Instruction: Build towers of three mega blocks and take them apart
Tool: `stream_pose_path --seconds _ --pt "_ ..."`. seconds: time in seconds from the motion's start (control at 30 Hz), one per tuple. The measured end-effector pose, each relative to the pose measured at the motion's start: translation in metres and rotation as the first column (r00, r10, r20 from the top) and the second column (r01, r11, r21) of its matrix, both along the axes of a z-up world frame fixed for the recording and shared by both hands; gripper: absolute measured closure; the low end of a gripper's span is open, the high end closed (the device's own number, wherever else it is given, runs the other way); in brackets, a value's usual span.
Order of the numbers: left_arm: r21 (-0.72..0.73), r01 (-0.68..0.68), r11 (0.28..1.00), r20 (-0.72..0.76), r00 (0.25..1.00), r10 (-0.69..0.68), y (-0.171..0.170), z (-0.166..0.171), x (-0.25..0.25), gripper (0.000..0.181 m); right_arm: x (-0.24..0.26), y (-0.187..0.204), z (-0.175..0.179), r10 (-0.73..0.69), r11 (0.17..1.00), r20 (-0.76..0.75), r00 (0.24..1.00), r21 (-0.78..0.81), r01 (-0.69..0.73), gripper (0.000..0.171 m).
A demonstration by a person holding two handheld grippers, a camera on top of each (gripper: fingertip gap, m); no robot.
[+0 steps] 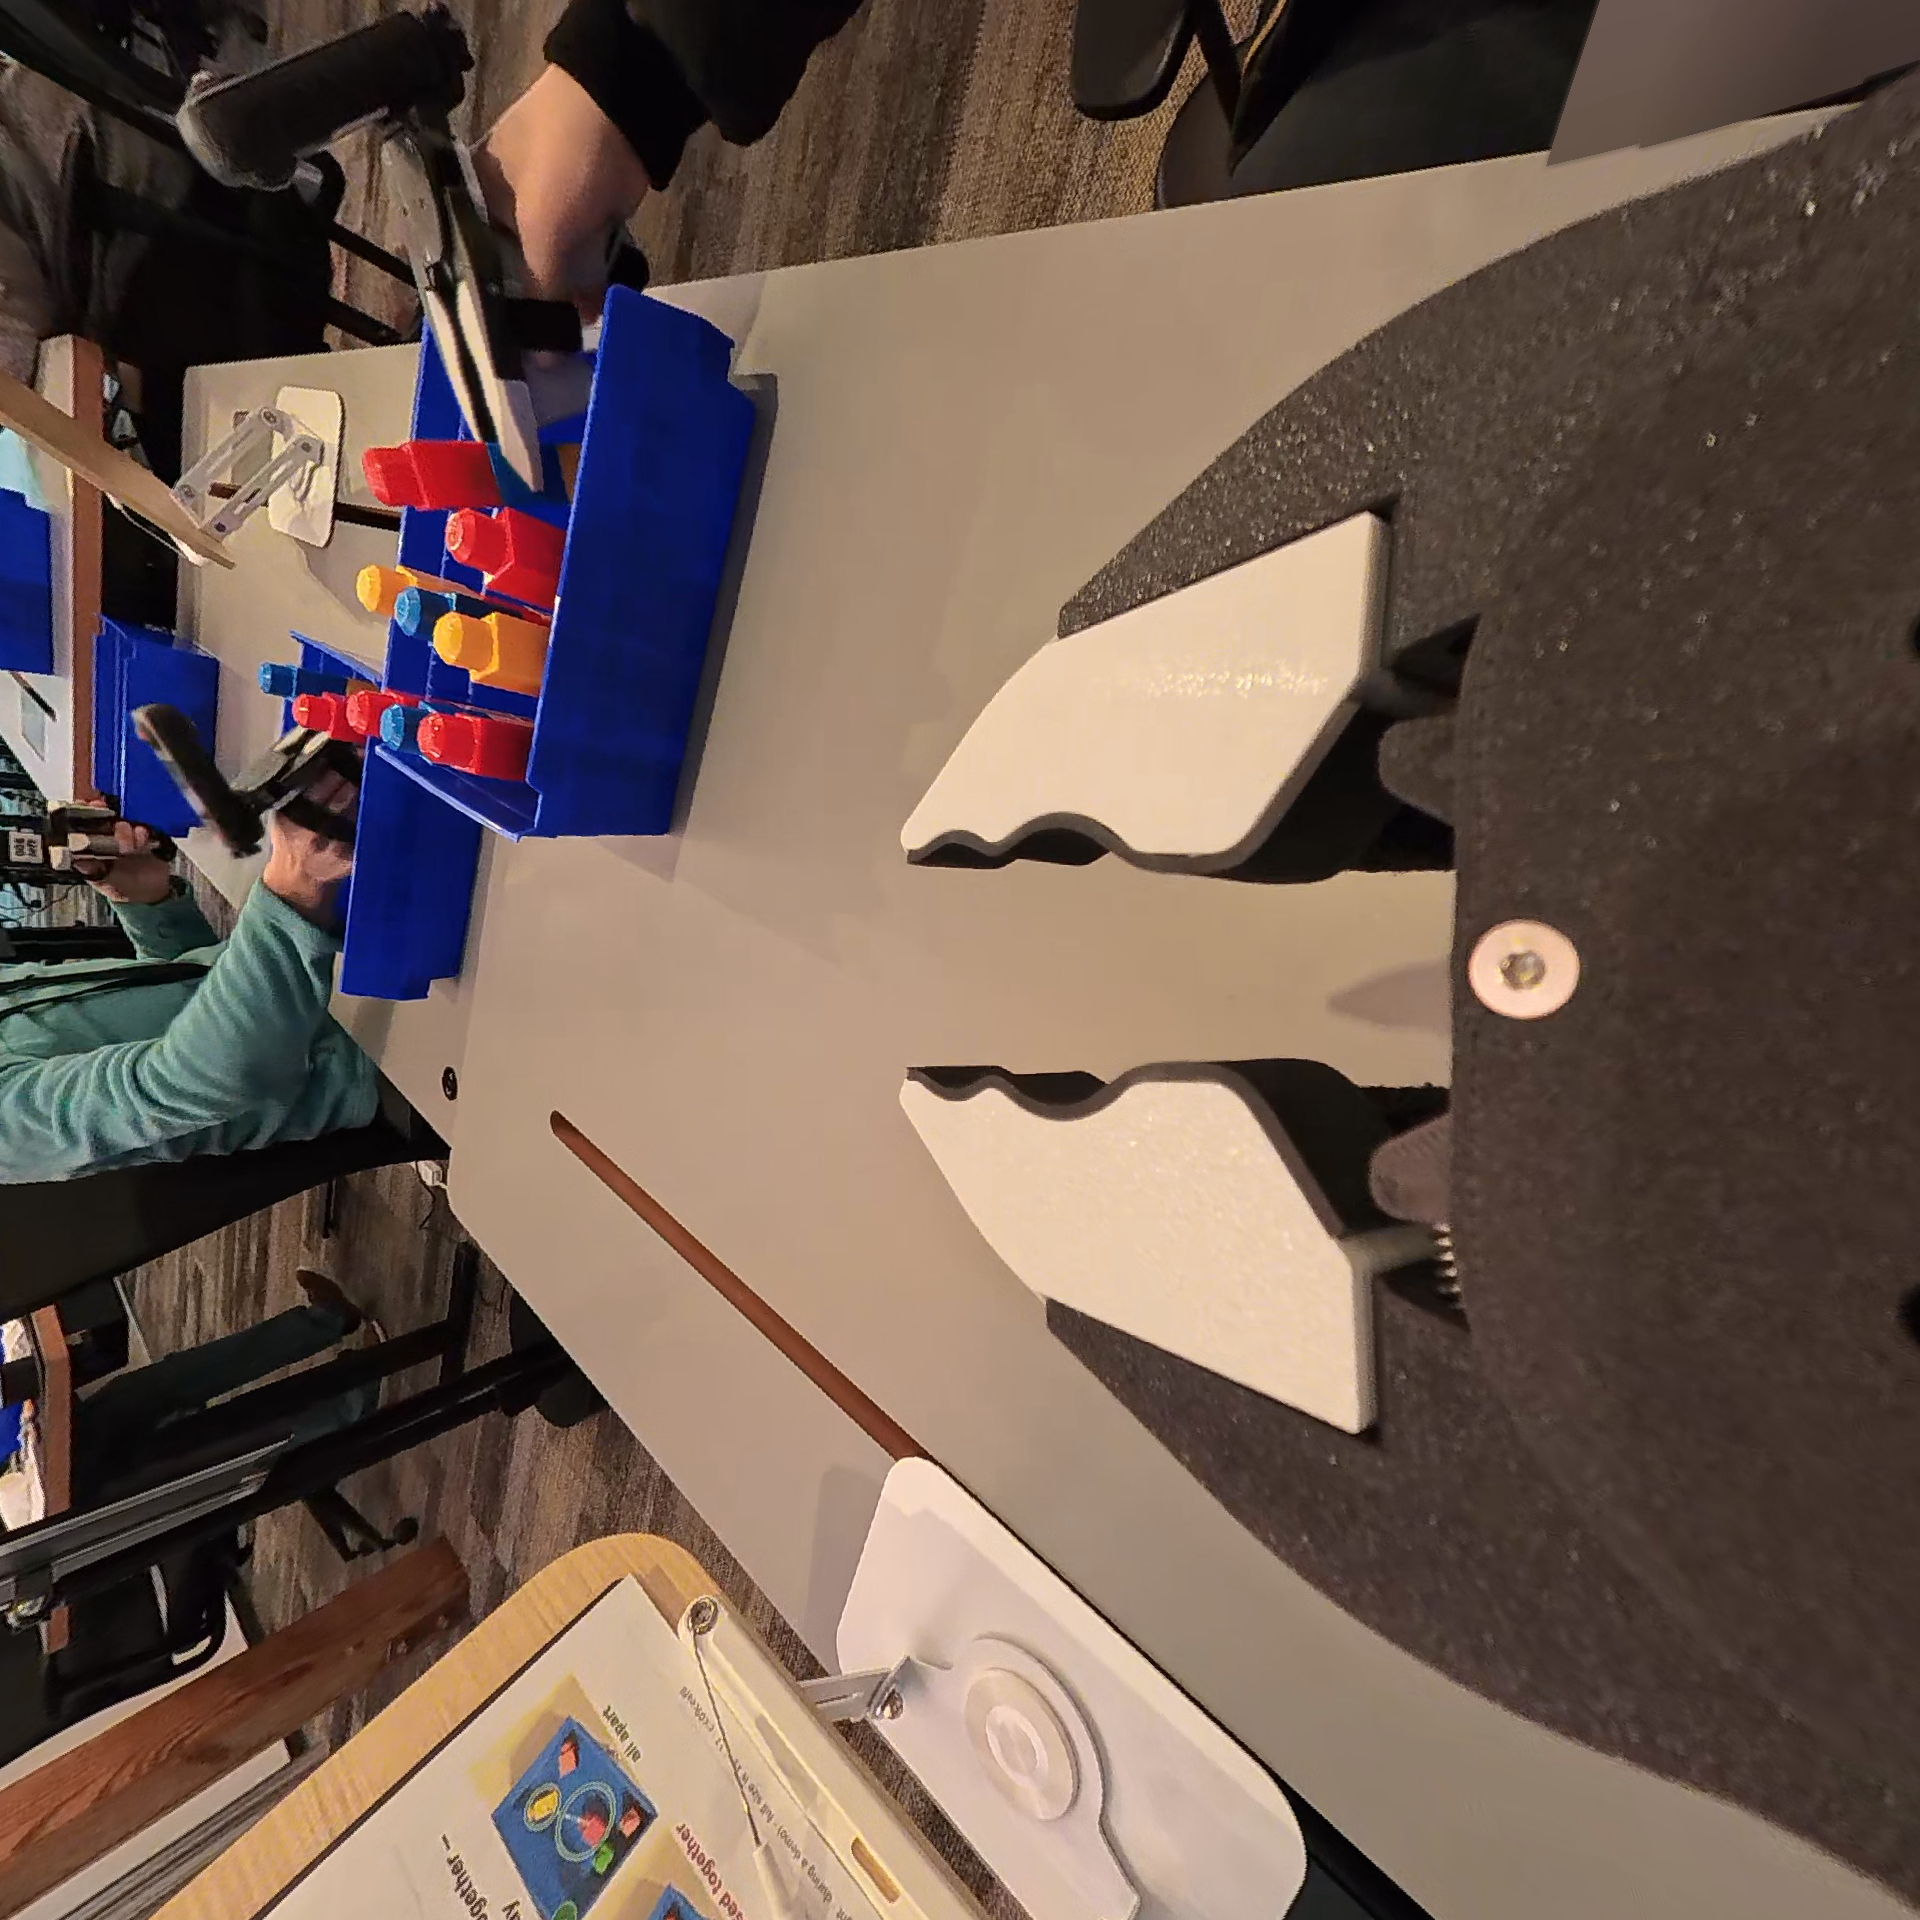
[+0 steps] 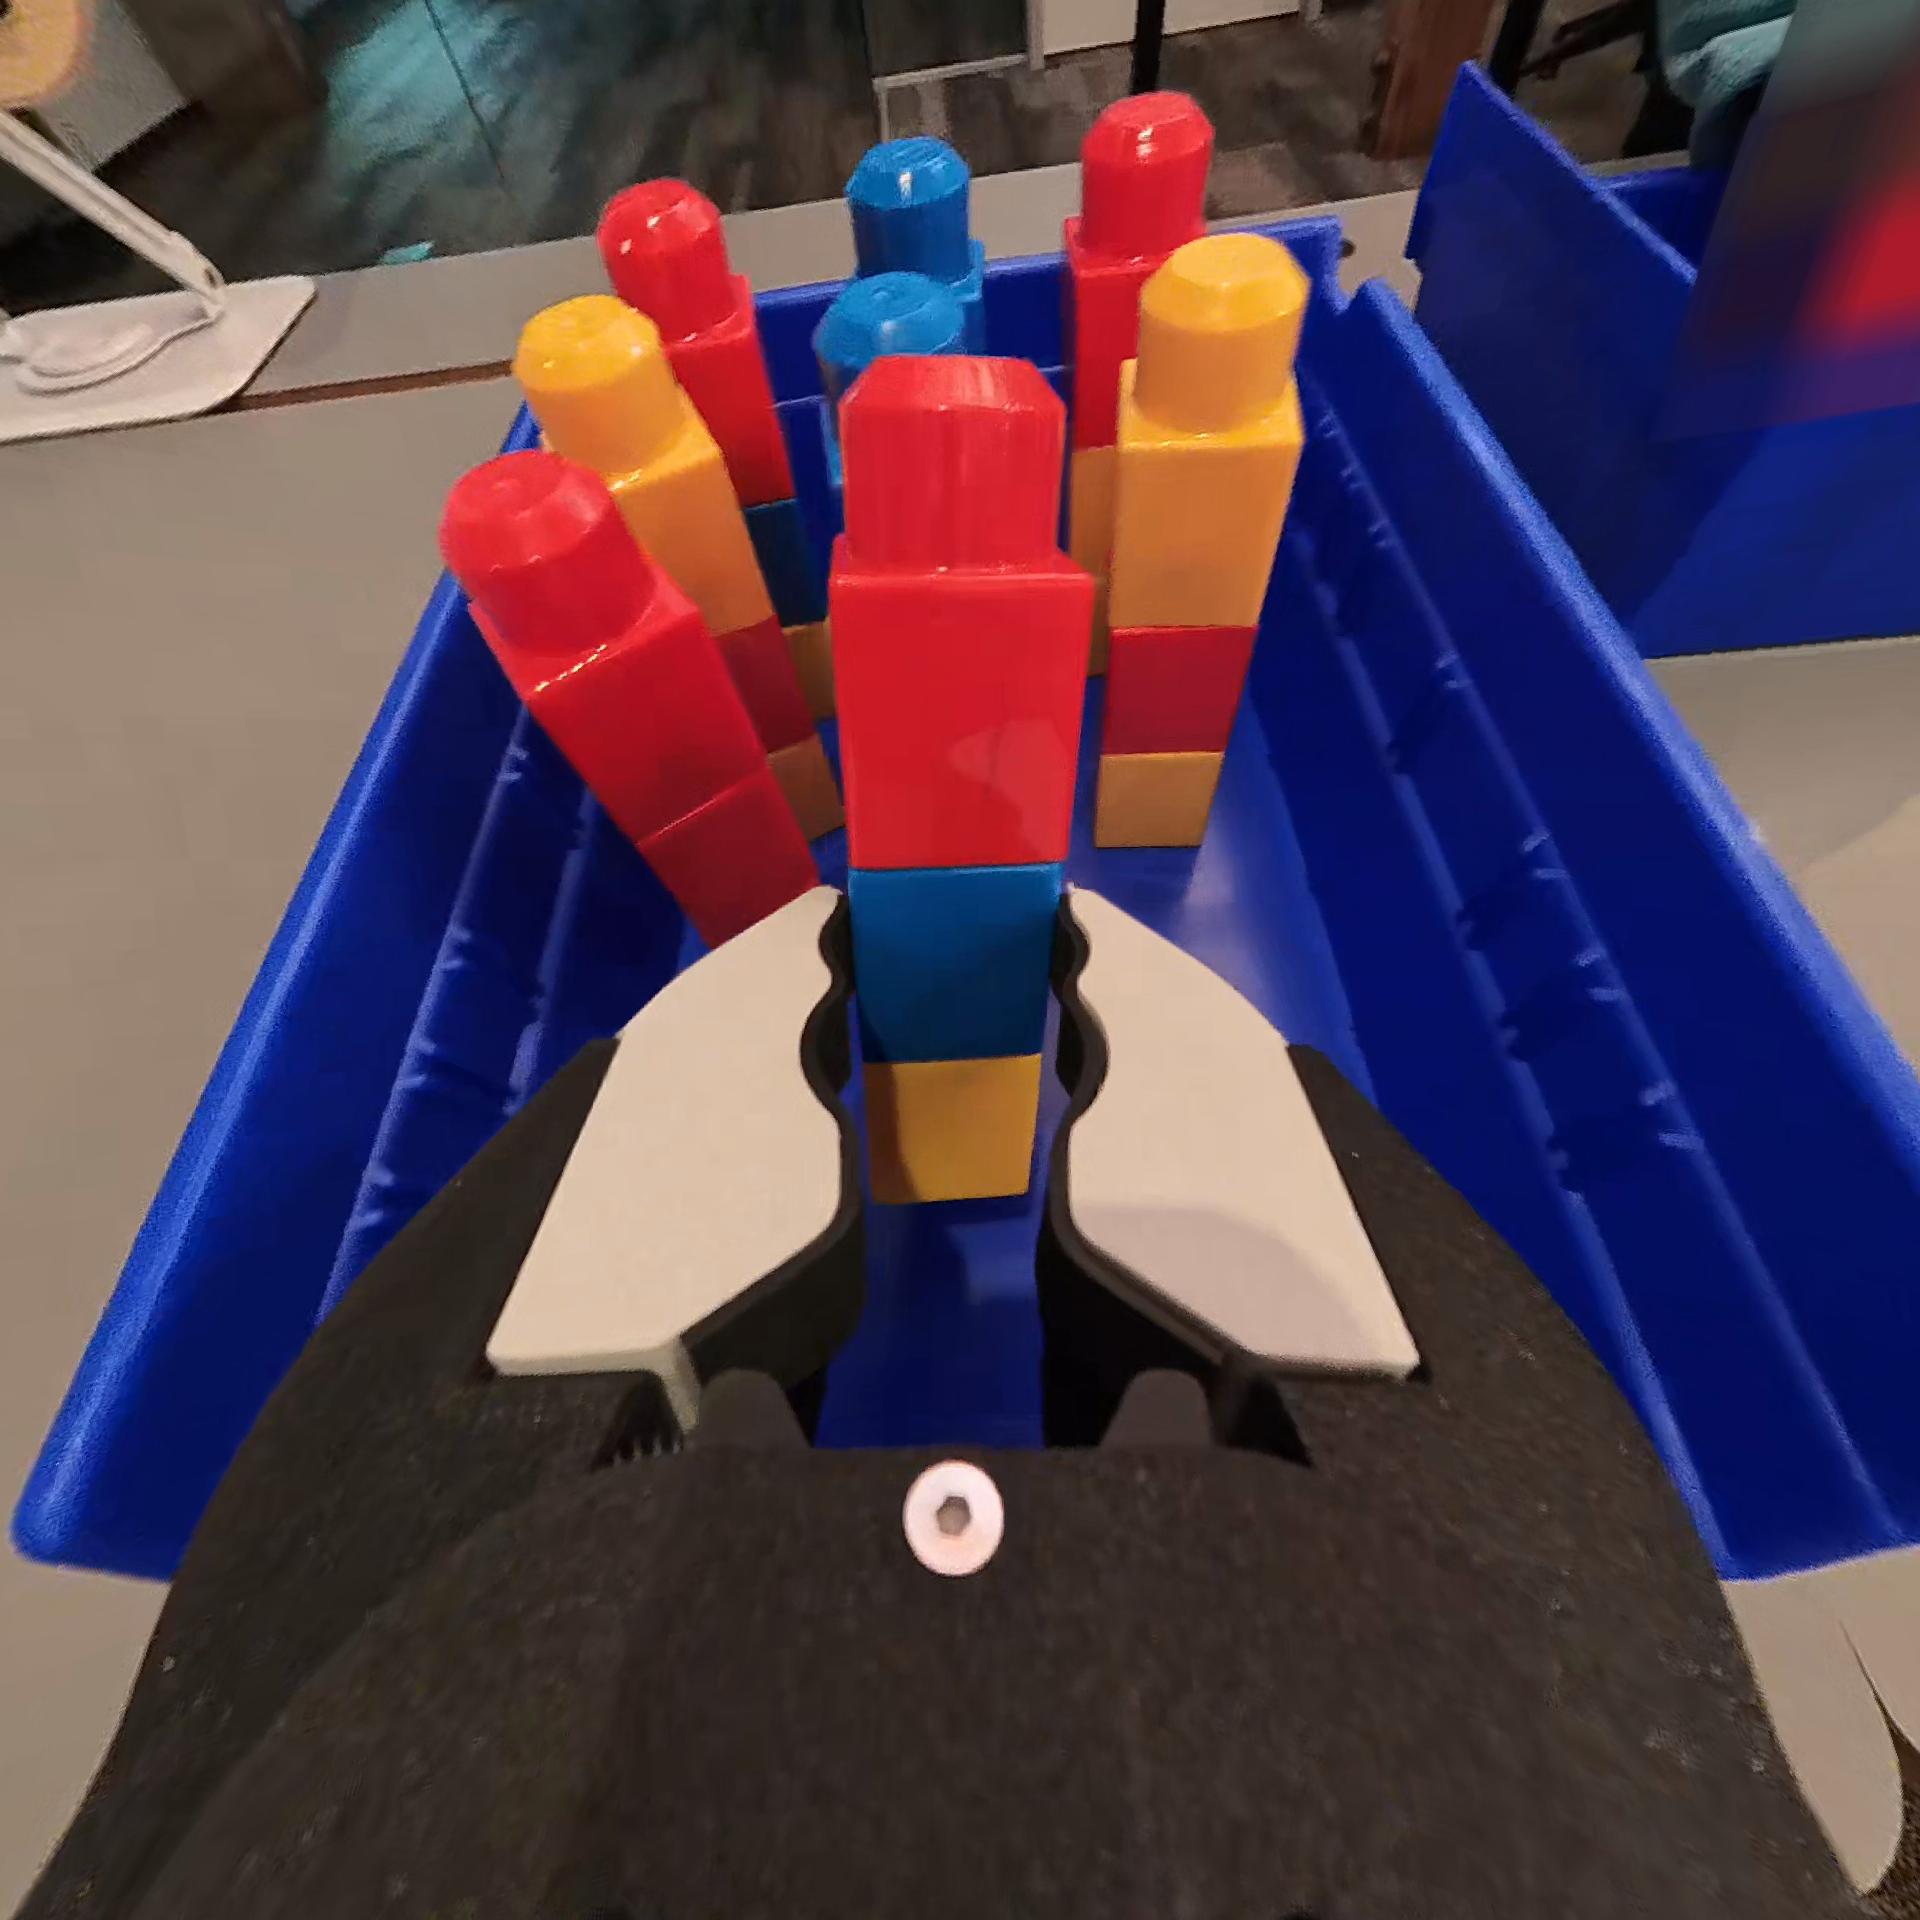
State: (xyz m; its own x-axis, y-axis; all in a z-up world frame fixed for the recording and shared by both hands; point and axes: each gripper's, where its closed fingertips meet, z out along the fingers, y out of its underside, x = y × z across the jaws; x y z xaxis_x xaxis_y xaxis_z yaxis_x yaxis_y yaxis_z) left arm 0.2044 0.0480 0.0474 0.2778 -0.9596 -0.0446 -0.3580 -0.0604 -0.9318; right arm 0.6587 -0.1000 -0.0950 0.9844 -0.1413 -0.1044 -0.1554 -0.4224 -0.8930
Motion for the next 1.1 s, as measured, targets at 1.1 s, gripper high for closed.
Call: stream_pose_path --seconds 1.1 --pt "0.035 0.097 0.995 -0.061 0.994 -0.095 -0.033 -0.038 0.059 0.148 0.009 0.02 -0.016 0.2 0.972 0.031 0.979 -0.13 -0.194 0.135"
